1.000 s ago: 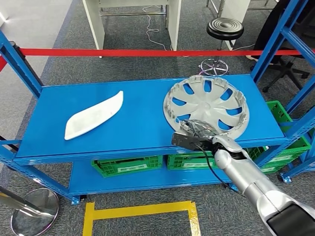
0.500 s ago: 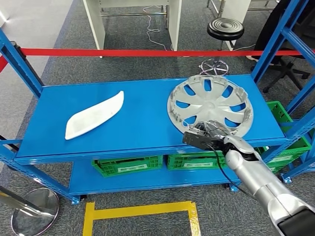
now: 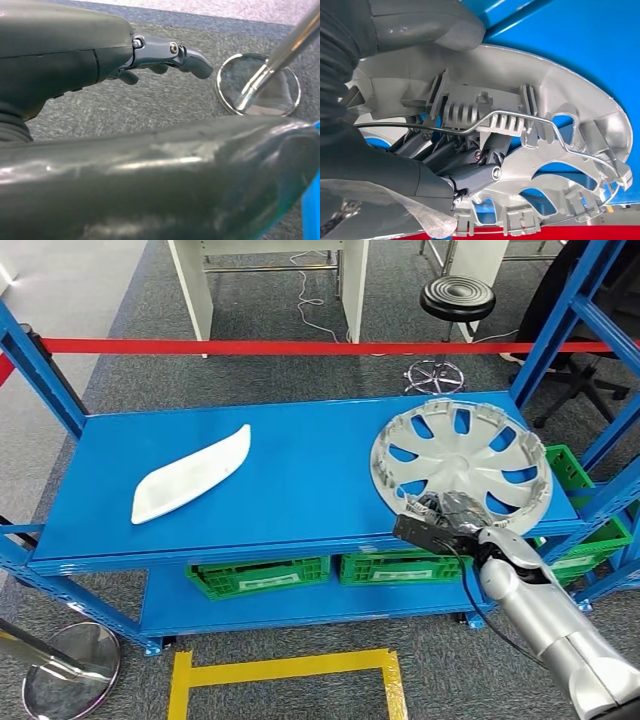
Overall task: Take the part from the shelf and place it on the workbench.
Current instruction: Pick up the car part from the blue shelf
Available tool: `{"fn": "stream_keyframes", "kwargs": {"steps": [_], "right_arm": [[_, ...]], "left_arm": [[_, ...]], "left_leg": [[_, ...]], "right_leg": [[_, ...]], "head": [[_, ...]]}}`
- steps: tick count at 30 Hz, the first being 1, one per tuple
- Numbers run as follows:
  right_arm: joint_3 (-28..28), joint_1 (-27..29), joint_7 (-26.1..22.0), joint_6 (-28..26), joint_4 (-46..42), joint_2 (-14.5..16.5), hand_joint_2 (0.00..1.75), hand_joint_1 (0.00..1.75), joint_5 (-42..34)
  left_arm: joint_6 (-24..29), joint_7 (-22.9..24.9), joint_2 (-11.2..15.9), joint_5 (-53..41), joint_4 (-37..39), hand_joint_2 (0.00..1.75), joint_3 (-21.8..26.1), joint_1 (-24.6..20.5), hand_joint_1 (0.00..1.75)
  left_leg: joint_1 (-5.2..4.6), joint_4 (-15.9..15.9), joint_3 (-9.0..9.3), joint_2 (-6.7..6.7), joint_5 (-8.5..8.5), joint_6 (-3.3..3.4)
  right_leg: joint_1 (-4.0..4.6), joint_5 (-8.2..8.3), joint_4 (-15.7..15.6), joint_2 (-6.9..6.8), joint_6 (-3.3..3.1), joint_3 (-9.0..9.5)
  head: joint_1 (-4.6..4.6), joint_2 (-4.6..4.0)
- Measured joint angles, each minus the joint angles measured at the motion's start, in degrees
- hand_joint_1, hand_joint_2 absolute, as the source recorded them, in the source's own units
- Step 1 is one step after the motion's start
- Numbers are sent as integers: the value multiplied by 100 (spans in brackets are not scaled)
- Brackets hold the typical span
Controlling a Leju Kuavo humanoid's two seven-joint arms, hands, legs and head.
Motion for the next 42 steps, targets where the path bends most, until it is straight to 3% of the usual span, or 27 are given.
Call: {"fn": "stream_keyframes", "kwargs": {"steps": [5, 9, 13, 42], "right_arm": [[-122, 79, -49, 16, -104, -45, 175, 175, -10], [-191, 101, -95, 24, -130, -50, 175, 175, -9], [-285, 151, -177, 22, -194, -50, 175, 175, 9], [-496, -53, -381, -24, -530, 279, 175, 175, 164]], "left_arm": [[-105, -82, 19, 65, 0, 0, 1, -3, 0], [-304, -303, 29, 90, 0, 175, 2, -7, 0], [-422, -467, 39, 121, 0, 175, 2, -17, 0], [-397, -382, 69, -16, 0, 175, -11, -27, 0]], "left_leg": [[0, 0, -2, 1, 0, 0], [0, 0, -5, 0, 0, 0], [0, 0, -11, 0, 0, 0], [0, 1, -50, -2, 1, 0]], "right_leg": [[0, 0, 0, 0, 0, -3], [0, 0, 0, 0, 0, -5], [0, 0, 1, 0, 0, -9], [0, 0, 4, -3, 0, -43]], "head": [[1, 0], [1, 0], [0, 0], [1, 0]]}}
